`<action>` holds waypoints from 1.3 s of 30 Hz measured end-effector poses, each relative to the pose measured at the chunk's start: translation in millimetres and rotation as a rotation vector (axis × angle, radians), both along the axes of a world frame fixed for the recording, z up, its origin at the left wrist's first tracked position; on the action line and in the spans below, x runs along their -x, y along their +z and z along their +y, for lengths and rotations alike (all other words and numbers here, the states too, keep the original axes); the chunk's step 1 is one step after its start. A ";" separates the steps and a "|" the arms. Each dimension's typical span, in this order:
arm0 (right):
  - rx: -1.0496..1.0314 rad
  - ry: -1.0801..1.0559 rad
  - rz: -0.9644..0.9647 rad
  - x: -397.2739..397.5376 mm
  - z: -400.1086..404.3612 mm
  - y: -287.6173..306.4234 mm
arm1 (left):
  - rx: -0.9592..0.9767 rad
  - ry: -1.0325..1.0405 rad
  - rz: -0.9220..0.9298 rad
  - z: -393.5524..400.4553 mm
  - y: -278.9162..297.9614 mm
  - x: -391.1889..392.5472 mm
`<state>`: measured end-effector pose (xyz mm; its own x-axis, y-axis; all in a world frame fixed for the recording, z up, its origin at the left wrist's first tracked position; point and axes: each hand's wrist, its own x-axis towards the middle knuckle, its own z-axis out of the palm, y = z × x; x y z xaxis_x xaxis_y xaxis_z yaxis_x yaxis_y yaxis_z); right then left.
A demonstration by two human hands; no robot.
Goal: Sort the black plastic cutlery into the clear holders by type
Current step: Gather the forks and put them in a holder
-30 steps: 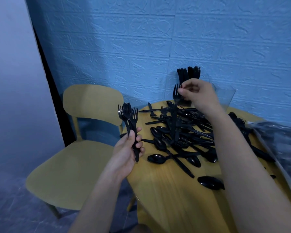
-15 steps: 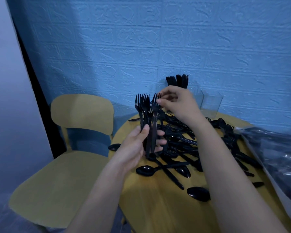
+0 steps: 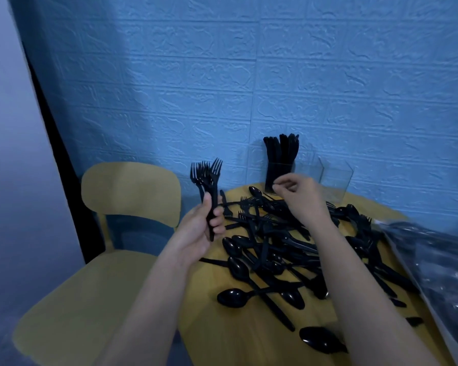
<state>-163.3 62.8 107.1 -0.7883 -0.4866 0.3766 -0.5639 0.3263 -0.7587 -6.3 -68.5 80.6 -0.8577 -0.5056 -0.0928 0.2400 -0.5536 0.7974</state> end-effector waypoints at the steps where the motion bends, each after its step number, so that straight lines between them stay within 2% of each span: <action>1: -0.065 -0.010 -0.007 6.2 -0.9 -1.5 | 0.001 0.011 0.008 -3.6 1.4 5.0; 6: -0.373 0.079 -0.008 29.9 -18.8 -7.5 | -0.062 0.073 0.034 -13.9 3.7 33.8; 10: -0.502 0.176 0.027 43.6 -44.0 -16.9 | -0.137 0.127 0.042 -16.7 -3.9 53.0; 14: -0.561 0.195 0.100 59.6 -73.2 -28.6 | -0.139 0.170 0.020 -16.4 -14.5 60.1; 19: -0.835 0.228 0.271 70.5 -105.9 -40.0 | -0.124 0.196 0.009 -17.2 -22.7 64.0; 21: -0.870 0.228 0.305 72.9 -113.6 -44.9 | -0.106 0.179 -0.003 -15.7 -25.1 65.3; 25: -0.752 0.219 0.231 73.8 -116.9 -49.8 | -0.045 0.170 -0.053 -13.0 -26.8 67.6; 29: -0.486 0.256 0.068 75.6 -101.2 -28.3 | 0.010 0.194 -0.065 -11.6 -28.2 67.6; 37: -0.073 0.323 0.126 68.8 -60.0 55.2 | 0.068 0.295 -0.015 -12.9 -28.3 63.9; 39: -0.045 0.395 0.113 62.0 -61.2 64.4 | 0.087 0.296 -0.029 -12.1 -27.8 64.7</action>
